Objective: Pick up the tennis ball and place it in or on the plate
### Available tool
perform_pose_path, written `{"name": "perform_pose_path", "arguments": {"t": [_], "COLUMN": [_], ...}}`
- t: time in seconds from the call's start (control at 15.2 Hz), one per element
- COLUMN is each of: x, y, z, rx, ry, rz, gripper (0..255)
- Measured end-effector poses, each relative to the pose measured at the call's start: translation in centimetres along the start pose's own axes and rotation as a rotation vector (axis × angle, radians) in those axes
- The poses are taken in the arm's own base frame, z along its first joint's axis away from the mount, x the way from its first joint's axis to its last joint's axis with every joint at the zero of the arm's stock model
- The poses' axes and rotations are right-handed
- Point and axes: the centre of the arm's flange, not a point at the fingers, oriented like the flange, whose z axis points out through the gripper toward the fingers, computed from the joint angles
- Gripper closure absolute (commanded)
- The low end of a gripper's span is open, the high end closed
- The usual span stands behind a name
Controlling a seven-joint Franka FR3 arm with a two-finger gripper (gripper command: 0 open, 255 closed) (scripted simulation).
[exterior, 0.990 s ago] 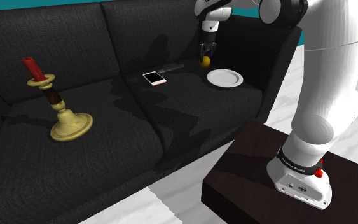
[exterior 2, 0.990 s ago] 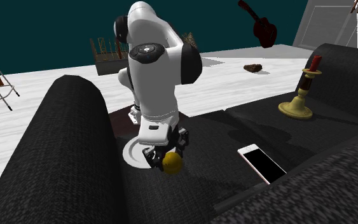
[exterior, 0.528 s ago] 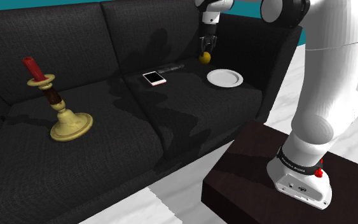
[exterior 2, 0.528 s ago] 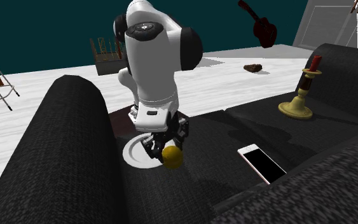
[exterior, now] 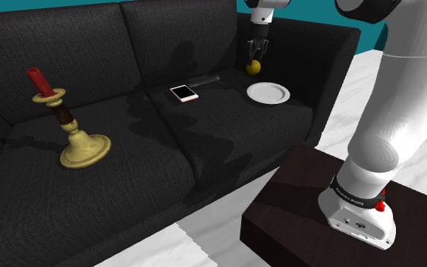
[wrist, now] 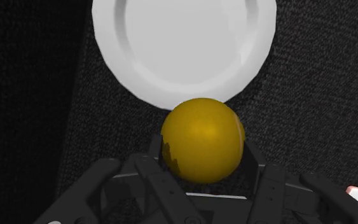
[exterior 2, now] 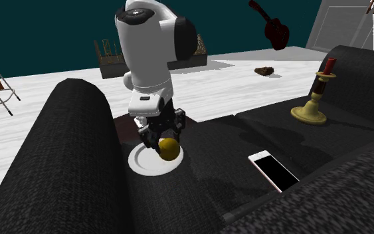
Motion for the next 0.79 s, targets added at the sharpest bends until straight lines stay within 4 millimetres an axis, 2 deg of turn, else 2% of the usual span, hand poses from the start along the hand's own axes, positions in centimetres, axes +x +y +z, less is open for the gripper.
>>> {"name": "perform_pose_path", "arguments": {"t": [0.33, 0.46, 0.79], "x": [-6.8, -8.9, -10.2], "y": [0.0, 0.3, 0.5], "z": [-0.4, -0.4, 1.6], "rx": [0.001, 0.0, 0.001], "ry": [0.0, 0.0, 0.0], "rz": [0.0, 0.0, -0.001], "gripper": [255, 255, 255]}}
